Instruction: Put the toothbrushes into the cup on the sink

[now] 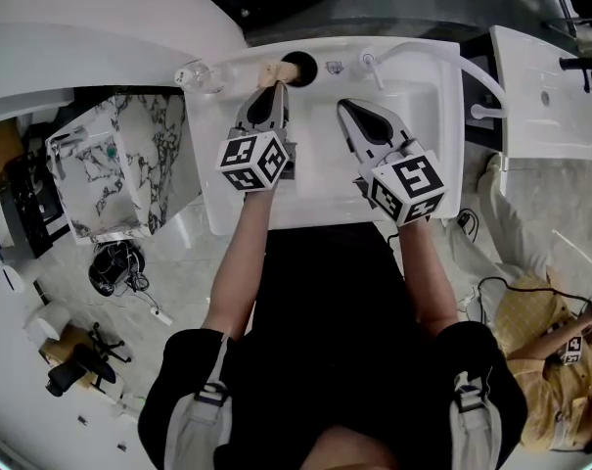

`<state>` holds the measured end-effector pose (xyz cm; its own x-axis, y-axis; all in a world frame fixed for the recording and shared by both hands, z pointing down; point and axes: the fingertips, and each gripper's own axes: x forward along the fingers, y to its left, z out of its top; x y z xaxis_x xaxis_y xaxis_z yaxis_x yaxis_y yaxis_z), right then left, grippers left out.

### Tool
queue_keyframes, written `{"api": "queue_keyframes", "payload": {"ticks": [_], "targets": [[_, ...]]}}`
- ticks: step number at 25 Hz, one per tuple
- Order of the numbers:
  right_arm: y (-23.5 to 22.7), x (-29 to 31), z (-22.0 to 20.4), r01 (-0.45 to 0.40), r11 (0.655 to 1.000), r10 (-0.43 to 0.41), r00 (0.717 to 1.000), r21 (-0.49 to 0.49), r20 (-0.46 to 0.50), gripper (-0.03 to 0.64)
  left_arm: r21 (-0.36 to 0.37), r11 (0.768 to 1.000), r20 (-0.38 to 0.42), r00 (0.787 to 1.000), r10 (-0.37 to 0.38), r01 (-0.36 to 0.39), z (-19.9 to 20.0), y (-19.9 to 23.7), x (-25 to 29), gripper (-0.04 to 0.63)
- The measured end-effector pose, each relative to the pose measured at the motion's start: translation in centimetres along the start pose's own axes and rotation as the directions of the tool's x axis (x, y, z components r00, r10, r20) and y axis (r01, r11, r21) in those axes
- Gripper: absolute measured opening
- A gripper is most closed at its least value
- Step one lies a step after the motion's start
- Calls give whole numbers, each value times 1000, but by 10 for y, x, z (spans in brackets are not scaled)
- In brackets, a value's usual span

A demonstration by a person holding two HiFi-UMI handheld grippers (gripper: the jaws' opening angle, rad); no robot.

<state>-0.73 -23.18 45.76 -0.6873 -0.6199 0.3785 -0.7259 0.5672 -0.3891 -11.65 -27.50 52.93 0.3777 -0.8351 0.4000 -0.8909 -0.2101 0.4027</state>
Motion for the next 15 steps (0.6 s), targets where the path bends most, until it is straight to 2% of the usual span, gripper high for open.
{"api": "queue_keyframes", "payload": {"ticks": [15], "targets": [[-1,3,1,-6,1000,6,1000,0,-2,29,9,1000,-38,999,-17,18,-9,-2,7,15]]}}
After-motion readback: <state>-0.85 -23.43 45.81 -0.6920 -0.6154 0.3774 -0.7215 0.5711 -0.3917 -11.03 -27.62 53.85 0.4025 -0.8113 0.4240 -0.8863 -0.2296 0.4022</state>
